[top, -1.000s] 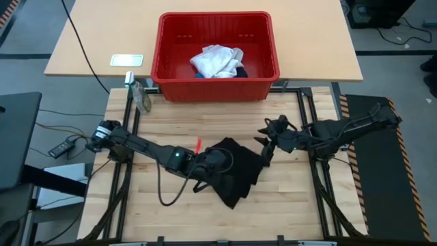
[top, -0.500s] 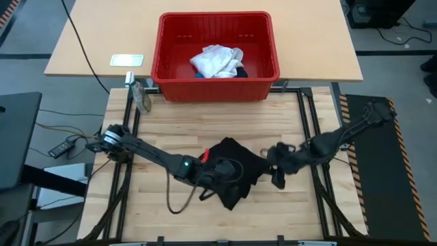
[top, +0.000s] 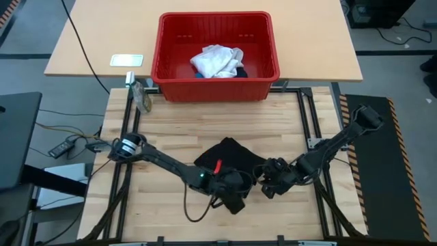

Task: Fold laundry
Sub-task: Fold the black shirt on the table

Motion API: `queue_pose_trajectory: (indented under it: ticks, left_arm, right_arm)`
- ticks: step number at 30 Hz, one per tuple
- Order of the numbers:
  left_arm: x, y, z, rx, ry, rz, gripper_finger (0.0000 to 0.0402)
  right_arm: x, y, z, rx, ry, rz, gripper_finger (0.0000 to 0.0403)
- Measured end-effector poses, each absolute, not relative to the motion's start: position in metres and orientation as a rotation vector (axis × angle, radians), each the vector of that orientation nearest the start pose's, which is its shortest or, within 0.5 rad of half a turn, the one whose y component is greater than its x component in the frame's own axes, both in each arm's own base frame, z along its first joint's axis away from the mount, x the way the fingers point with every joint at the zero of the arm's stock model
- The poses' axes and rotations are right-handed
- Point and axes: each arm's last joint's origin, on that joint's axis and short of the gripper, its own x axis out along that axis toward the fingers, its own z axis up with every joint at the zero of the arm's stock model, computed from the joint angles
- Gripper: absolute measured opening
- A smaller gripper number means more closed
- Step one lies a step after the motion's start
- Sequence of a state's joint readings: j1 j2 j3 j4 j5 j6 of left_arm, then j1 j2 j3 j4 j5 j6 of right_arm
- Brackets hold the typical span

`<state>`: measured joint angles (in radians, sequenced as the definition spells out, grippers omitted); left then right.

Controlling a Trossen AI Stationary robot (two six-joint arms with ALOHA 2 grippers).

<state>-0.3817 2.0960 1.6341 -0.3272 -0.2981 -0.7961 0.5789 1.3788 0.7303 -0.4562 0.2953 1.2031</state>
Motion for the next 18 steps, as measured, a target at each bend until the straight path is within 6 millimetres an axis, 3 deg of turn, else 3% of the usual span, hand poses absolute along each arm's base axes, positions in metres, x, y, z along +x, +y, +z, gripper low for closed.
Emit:
queue_pose_trajectory:
  ticks: [8, 15, 18]
  left_arm:
    - [0.445, -0.147, 0.197, -0.525, 0.709, 0.312, 0.0203]
    - [0.447, -0.137, 0.192, -0.571, 0.715, 0.385, 0.0163]
    - [0.443, -0.141, 0.199, -0.607, 0.71, 0.383, 0.0136]
  right_arm:
    - [0.236, 0.126, 0.183, 0.53, 0.816, -0.195, 0.0153]
    - [0.252, 0.096, 0.188, 0.458, 0.729, -0.261, 0.0152]
    - [0.259, 0.081, 0.19, 0.435, 0.706, -0.273, 0.0146]
